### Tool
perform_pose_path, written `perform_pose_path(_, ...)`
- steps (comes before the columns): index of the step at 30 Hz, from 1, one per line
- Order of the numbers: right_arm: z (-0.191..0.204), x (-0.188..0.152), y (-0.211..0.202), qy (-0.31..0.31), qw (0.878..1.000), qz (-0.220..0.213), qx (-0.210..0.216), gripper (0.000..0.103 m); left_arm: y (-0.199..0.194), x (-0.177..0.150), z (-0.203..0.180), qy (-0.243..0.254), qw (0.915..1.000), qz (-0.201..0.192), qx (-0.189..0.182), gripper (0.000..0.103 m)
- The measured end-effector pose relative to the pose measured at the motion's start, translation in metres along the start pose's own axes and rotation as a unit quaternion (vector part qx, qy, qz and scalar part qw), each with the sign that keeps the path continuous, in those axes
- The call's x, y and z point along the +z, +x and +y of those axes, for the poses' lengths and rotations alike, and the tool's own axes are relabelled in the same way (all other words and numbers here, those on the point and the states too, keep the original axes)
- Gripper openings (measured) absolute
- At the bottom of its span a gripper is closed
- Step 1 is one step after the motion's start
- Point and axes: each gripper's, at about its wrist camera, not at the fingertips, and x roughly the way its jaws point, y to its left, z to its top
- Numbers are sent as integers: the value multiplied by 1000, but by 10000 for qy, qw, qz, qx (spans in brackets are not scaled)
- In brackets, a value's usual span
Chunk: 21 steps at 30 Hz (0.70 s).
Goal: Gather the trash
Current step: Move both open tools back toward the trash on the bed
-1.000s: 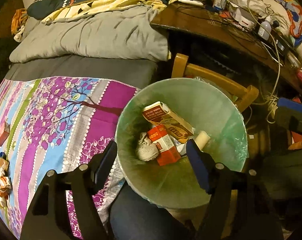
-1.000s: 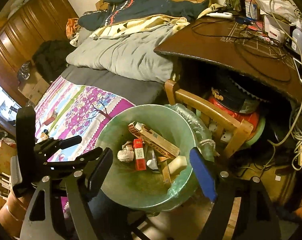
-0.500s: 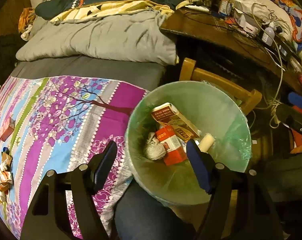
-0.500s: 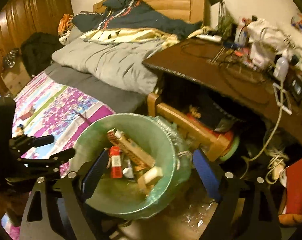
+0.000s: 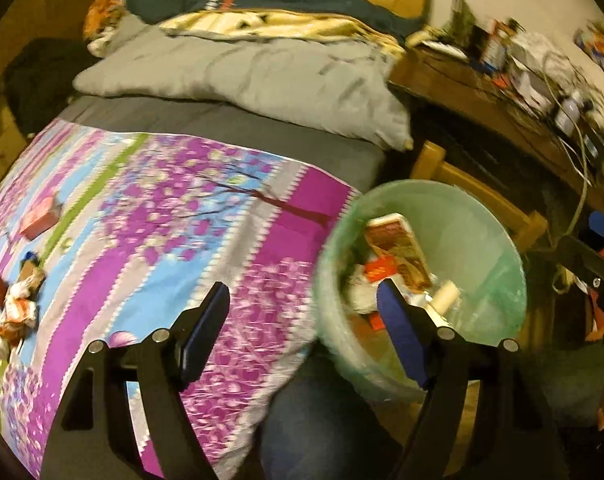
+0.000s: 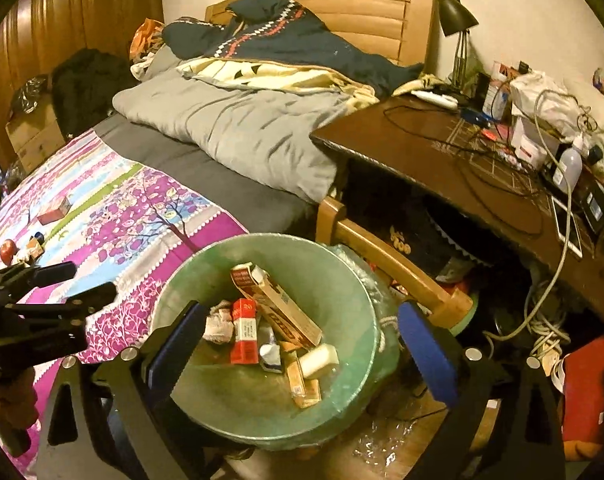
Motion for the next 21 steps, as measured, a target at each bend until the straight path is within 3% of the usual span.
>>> perform_pose_path(6,45,15,-5,-140,9984,-548,40,98,-24,-15,57,-566,9944,-464,768,78)
perform_pose_path(11,106,33,-3,-246,9925,-1011,646,98,-38,-34,126,-1458,9794,-610,1255,79)
perform_pose_path(16,196,46,9,-793,9781,-1204,1504,98,-49,-72,215,-2569,9491,-572,1728,79)
perform_pose_path(20,278,44,24,-1761,9515,-1185,2228,98,-59,-108,279,-3345,9162,-539,2139,79)
perform_pose_path(21,298,42,28,-1998,9443,-1133,2357,98,-63,-121,297,-3591,9043,-518,2251,79)
